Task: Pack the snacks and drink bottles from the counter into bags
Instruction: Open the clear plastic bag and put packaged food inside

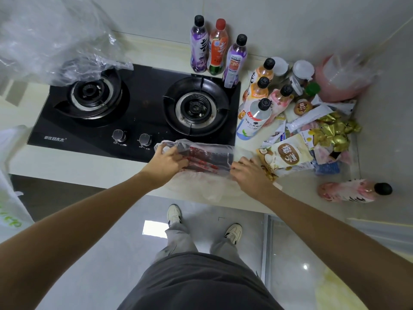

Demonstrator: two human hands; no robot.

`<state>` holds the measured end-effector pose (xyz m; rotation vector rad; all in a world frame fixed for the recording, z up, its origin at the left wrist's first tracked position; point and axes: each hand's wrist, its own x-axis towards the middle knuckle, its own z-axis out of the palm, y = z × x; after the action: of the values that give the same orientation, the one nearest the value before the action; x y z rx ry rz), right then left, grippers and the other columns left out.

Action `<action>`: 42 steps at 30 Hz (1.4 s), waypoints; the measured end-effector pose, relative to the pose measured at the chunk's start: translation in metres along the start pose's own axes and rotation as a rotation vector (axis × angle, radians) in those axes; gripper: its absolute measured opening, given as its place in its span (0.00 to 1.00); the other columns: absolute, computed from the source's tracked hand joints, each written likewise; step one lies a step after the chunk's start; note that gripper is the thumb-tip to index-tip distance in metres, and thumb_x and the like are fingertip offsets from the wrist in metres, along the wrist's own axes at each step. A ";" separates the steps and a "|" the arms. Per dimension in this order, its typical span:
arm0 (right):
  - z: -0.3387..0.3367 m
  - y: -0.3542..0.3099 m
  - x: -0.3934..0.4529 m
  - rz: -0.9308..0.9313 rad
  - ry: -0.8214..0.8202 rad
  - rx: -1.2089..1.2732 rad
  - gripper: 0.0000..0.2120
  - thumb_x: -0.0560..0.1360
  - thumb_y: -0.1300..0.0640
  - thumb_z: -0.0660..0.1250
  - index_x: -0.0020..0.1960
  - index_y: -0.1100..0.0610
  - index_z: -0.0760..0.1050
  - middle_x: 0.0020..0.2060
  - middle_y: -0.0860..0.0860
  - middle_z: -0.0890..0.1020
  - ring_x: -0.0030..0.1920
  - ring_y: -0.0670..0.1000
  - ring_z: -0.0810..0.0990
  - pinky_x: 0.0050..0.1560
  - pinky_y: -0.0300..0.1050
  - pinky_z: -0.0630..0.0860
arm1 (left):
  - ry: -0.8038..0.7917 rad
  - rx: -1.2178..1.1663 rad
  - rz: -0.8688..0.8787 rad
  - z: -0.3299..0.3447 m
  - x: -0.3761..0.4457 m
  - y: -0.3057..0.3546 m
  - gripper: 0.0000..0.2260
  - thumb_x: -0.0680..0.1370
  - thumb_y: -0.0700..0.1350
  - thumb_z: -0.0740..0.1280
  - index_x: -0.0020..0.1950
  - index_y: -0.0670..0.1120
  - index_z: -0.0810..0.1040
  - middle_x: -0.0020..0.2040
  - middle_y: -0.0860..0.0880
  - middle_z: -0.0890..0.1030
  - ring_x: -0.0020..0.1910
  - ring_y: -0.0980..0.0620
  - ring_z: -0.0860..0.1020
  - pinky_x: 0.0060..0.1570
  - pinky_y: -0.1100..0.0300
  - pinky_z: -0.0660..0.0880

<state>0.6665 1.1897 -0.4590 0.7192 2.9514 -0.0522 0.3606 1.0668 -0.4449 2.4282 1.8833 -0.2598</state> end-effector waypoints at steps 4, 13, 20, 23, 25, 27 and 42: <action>0.001 -0.004 -0.003 0.093 -0.192 0.116 0.17 0.76 0.46 0.73 0.59 0.55 0.83 0.64 0.51 0.78 0.65 0.58 0.75 0.62 0.58 0.73 | -0.082 -0.045 -0.006 0.004 -0.005 0.002 0.04 0.75 0.50 0.76 0.48 0.53 0.85 0.56 0.51 0.84 0.75 0.45 0.68 0.70 0.34 0.62; -0.003 -0.014 -0.004 0.184 -0.462 -0.061 0.63 0.66 0.24 0.69 0.84 0.59 0.46 0.84 0.57 0.49 0.80 0.66 0.55 0.77 0.72 0.54 | -0.297 0.040 -0.188 -0.003 -0.015 0.021 0.52 0.64 0.70 0.73 0.81 0.51 0.58 0.80 0.43 0.55 0.81 0.43 0.54 0.77 0.31 0.47; -0.010 -0.007 -0.001 0.160 -0.415 -0.059 0.57 0.67 0.24 0.69 0.84 0.50 0.48 0.84 0.56 0.49 0.81 0.65 0.54 0.76 0.74 0.53 | -0.194 0.070 -0.089 -0.004 -0.011 0.018 0.45 0.70 0.72 0.69 0.79 0.49 0.64 0.78 0.43 0.62 0.80 0.39 0.57 0.76 0.28 0.48; -0.017 -0.010 -0.003 0.099 -0.288 -0.009 0.43 0.71 0.34 0.72 0.80 0.48 0.62 0.82 0.54 0.58 0.79 0.60 0.60 0.74 0.74 0.56 | 0.065 0.053 0.037 -0.005 -0.015 0.013 0.31 0.70 0.60 0.77 0.68 0.47 0.77 0.70 0.43 0.72 0.74 0.38 0.67 0.73 0.28 0.58; -0.014 -0.014 -0.004 0.032 -0.152 0.069 0.28 0.74 0.46 0.73 0.72 0.49 0.72 0.76 0.51 0.69 0.74 0.58 0.67 0.69 0.69 0.65 | 0.147 0.040 0.063 -0.005 -0.017 0.010 0.26 0.70 0.53 0.79 0.64 0.47 0.78 0.66 0.44 0.73 0.70 0.38 0.70 0.70 0.28 0.63; -0.010 -0.019 -0.002 0.000 -0.067 0.158 0.18 0.77 0.53 0.71 0.66 0.51 0.76 0.67 0.49 0.75 0.67 0.56 0.71 0.62 0.62 0.73 | 0.118 0.039 0.069 0.001 -0.018 0.008 0.21 0.71 0.46 0.79 0.62 0.48 0.79 0.61 0.44 0.75 0.67 0.38 0.72 0.68 0.27 0.65; 0.002 -0.021 0.013 0.224 -0.394 0.115 0.59 0.62 0.28 0.76 0.80 0.52 0.53 0.80 0.57 0.54 0.78 0.64 0.57 0.70 0.69 0.71 | -0.294 0.067 -0.235 0.012 -0.004 0.011 0.37 0.67 0.69 0.74 0.69 0.50 0.76 0.76 0.44 0.64 0.78 0.36 0.54 0.72 0.23 0.46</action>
<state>0.6454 1.1774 -0.4617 0.9280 2.4962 -0.3099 0.3696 1.0586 -0.4565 2.0620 2.0447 -0.6622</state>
